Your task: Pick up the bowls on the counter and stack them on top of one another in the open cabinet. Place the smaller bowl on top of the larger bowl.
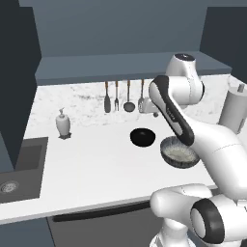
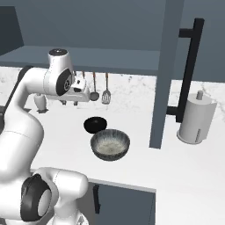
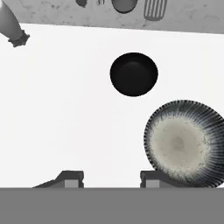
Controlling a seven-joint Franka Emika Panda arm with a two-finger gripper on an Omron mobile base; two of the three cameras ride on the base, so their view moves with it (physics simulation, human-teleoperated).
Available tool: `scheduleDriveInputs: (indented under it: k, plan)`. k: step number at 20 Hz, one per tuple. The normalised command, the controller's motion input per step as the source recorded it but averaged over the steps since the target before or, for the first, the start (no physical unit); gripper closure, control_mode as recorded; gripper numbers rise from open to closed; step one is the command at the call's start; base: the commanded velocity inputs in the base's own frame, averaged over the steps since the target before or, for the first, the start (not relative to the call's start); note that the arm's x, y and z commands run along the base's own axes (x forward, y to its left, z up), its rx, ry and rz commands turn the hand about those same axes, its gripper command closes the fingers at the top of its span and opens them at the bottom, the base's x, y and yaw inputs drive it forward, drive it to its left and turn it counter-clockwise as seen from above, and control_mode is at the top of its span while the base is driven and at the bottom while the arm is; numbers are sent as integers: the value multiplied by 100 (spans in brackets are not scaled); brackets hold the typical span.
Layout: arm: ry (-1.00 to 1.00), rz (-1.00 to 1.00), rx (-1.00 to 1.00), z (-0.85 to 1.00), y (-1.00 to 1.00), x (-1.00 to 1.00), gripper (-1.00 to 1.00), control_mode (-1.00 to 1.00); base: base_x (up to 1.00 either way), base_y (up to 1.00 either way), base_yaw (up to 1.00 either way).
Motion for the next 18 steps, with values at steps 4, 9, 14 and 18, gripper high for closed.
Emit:
scheduleDriveInputs:
  k: [4, 9, 14, 18]
  plan:
    - [0, 0, 0, -2, -1, -29, -100, -100, 0, 0, 0]
    - [0, 0, 1, -9, -27, -61, -100, -100, 0, 0, 0]
    - [0, -3, 4, -23, -54, -61, -100, -100, 0, 0, 0]
    - [-1, -9, 0, -48, -48, -16, -100, -100, 0, 0, 0]
